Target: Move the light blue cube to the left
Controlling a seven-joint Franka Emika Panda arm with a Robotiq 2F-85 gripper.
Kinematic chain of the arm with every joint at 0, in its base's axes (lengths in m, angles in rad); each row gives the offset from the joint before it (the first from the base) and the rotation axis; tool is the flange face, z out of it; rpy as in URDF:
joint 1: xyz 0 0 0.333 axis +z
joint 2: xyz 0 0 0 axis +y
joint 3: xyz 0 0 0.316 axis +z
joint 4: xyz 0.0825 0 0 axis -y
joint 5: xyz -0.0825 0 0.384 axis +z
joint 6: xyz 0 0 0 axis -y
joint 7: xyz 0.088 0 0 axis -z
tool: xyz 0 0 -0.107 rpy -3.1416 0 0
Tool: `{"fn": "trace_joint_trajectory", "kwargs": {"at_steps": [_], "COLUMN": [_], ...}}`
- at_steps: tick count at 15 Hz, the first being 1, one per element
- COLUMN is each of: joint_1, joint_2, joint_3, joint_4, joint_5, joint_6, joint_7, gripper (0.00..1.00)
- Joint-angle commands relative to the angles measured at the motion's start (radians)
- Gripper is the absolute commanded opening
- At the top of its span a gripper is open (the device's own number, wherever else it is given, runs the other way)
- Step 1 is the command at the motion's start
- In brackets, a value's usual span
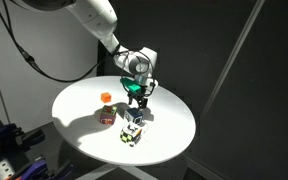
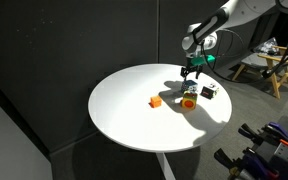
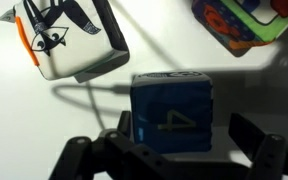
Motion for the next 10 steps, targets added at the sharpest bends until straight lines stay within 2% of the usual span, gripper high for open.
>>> {"fn": "trace_joint_trajectory", "kwargs": {"at_steps": [1,10], "joint_1": [-0.014,-0.021], "joint_2": [0.034,0.086], "joint_3": [0.015,0.013], "joint_4": [0.05,0.104], "joint_5": [-0.021,-0.021], "joint_6": [-0.001,-0.003], "joint_7": [-0.02,-0.028], "gripper": [1.0,1.0]}}
